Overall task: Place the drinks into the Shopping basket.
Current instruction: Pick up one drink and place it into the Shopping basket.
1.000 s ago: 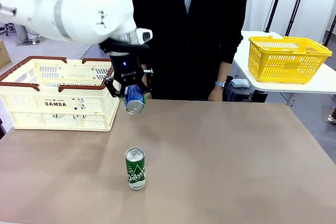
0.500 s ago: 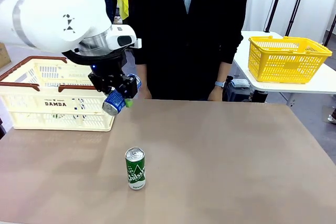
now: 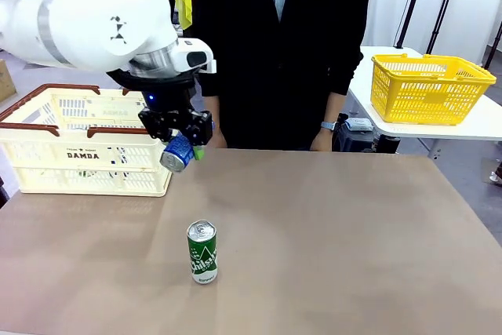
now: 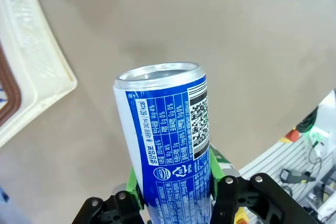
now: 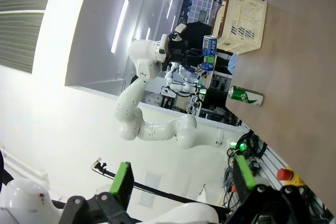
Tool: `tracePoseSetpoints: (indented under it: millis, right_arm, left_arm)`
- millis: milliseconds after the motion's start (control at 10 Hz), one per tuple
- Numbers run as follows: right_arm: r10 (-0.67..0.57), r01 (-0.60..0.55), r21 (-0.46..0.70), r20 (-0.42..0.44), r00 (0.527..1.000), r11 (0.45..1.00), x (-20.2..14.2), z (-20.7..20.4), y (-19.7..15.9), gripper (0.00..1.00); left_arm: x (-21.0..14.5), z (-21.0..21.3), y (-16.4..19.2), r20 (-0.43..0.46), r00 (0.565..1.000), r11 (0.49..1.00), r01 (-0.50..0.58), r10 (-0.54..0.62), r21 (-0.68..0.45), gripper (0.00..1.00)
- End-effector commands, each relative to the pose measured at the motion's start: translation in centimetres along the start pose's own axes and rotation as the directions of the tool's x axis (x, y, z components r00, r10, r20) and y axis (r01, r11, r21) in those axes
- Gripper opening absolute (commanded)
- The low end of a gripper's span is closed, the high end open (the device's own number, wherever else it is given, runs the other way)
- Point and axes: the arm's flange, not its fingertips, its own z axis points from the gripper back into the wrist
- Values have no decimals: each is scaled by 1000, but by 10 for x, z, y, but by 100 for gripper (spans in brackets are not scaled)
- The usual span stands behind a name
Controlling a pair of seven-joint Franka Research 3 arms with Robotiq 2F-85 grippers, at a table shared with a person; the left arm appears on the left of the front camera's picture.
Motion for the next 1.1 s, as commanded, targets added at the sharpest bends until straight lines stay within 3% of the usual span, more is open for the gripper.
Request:
tracePoseSetpoints:
  millis: [0, 100, 200, 500, 700, 1000]
  right_arm:
    - [-15, 15, 5, 6, 1000, 1000, 0, 0, 4, 100]
    - [-15, 15, 5, 6, 1000, 1000, 0, 0, 4, 100]
    - [-15, 15, 5, 6, 1000, 1000, 0, 0, 4, 100]
    - [-15, 15, 5, 6, 1000, 1000, 0, 0, 4, 100]
    - [-15, 15, 5, 6, 1000, 1000, 0, 0, 4, 100]
    - [-15, 15, 5, 6, 1000, 1000, 0, 0, 4, 100]
  left_arm:
    - [18, 41, 39, 21, 995, 995, -102, 102, 0, 0]
    - [53, 73, 84, 70, 968, 971, -240, 239, 3, 0]
    - [81, 81, 120, 70, 955, 957, -291, 289, 9, 0]
    - [137, 49, 224, -56, 959, 960, -279, 278, -11, 0]
    - [134, 14, 244, -108, 943, 948, -318, 315, -10, 0]
    - [112, -24, 234, -122, 931, 939, -341, 344, 42, 0]
